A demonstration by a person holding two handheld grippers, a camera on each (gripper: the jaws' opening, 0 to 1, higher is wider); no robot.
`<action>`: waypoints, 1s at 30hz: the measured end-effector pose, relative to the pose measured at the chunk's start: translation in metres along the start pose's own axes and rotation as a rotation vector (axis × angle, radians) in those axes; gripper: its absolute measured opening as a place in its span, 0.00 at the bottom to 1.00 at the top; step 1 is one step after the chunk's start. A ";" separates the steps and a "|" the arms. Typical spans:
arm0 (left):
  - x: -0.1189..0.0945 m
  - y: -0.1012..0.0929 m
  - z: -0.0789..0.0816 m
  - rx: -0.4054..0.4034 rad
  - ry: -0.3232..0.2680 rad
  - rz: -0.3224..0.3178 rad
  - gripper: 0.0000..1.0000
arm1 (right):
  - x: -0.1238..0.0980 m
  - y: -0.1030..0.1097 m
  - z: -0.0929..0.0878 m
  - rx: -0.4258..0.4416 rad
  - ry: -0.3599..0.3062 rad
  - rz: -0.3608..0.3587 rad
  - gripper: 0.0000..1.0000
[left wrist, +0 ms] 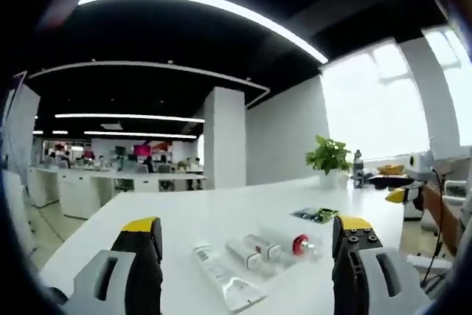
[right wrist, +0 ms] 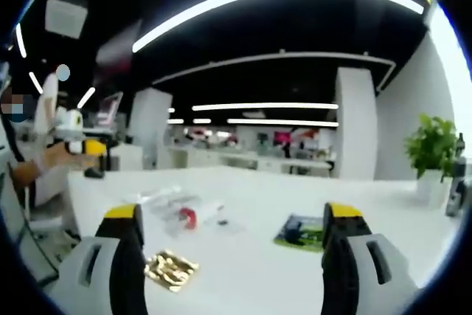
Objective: Arrange the skincare products in the storage area until every visible bottle or jar stands upright without overlapping.
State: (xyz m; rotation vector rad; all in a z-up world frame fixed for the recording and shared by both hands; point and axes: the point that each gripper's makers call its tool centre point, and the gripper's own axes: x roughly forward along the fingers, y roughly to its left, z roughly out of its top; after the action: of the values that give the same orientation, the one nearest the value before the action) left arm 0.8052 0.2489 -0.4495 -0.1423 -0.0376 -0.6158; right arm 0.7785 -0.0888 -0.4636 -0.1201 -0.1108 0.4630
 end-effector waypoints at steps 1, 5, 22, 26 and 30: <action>0.003 0.002 -0.005 -0.041 0.039 -0.015 0.96 | 0.000 0.000 0.000 0.000 0.002 0.001 1.00; 0.019 0.016 -0.013 -0.046 0.114 -0.010 0.95 | 0.000 0.001 0.000 0.003 0.003 0.003 1.00; 0.084 0.072 -0.053 -0.117 0.276 0.026 0.70 | 0.001 -0.006 -0.012 0.011 0.030 0.002 1.00; 0.095 0.078 -0.069 -0.124 0.354 0.044 0.69 | 0.002 -0.007 -0.015 0.013 0.036 0.003 1.00; 0.103 0.091 -0.075 -0.096 0.332 0.111 0.68 | 0.002 -0.008 -0.016 0.000 0.044 0.000 1.00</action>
State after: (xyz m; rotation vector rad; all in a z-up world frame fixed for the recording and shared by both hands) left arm 0.9416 0.2524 -0.5268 -0.1325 0.3188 -0.5244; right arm 0.7863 -0.0966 -0.4783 -0.1306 -0.0680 0.4604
